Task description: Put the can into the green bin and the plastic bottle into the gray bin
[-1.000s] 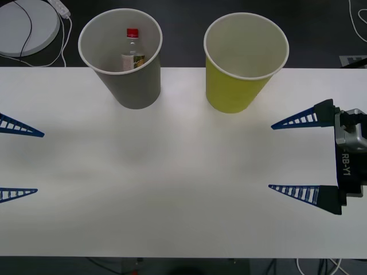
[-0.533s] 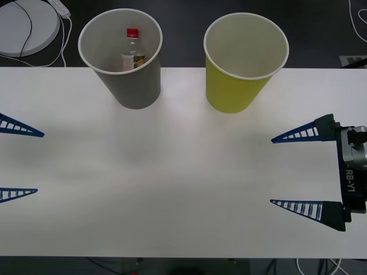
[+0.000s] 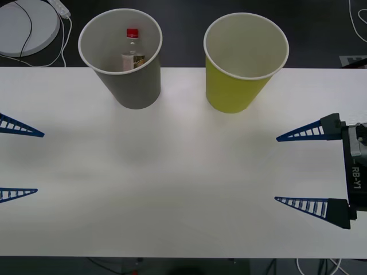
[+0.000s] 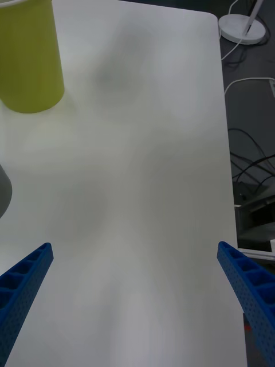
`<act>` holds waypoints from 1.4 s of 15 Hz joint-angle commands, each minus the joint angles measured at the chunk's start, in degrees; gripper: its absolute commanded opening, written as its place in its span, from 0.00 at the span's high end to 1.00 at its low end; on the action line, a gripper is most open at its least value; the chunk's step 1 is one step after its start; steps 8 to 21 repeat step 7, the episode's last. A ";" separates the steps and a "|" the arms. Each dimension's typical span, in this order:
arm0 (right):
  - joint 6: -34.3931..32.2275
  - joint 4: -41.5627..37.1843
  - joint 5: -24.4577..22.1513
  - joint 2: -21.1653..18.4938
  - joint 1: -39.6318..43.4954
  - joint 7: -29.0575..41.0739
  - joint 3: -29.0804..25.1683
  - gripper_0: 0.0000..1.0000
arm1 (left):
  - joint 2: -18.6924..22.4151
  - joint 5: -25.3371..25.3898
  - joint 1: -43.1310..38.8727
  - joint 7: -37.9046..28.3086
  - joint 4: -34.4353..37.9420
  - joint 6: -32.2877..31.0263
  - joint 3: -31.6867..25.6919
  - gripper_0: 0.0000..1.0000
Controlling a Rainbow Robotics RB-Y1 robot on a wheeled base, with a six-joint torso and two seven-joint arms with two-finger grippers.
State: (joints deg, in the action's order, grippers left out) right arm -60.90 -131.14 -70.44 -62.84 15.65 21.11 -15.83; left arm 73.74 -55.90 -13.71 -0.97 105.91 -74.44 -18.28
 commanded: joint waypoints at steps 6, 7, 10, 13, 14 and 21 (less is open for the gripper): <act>-0.62 0.80 0.74 0.00 0.08 -0.81 -0.17 0.00 | 0.00 0.00 0.00 0.00 0.00 0.00 0.00 0.00; -0.62 0.80 0.74 0.00 0.08 -0.81 -0.17 0.00 | 0.00 0.00 0.00 0.00 0.00 0.00 0.00 0.00; -0.62 0.80 0.74 0.00 0.08 -0.81 -0.17 0.00 | 0.00 0.00 0.00 0.00 0.00 0.00 0.00 0.00; -0.62 0.80 0.74 0.00 0.08 -0.81 -0.17 0.00 | 0.00 0.00 0.00 0.00 0.00 0.00 0.00 0.00; -0.62 0.80 0.74 0.00 0.08 -0.81 -0.17 0.00 | 0.00 0.00 0.00 0.00 0.00 0.00 0.00 0.00; -0.62 0.80 0.74 0.00 0.08 -0.81 -0.17 0.00 | 0.00 0.00 0.00 0.00 0.00 0.00 0.00 0.00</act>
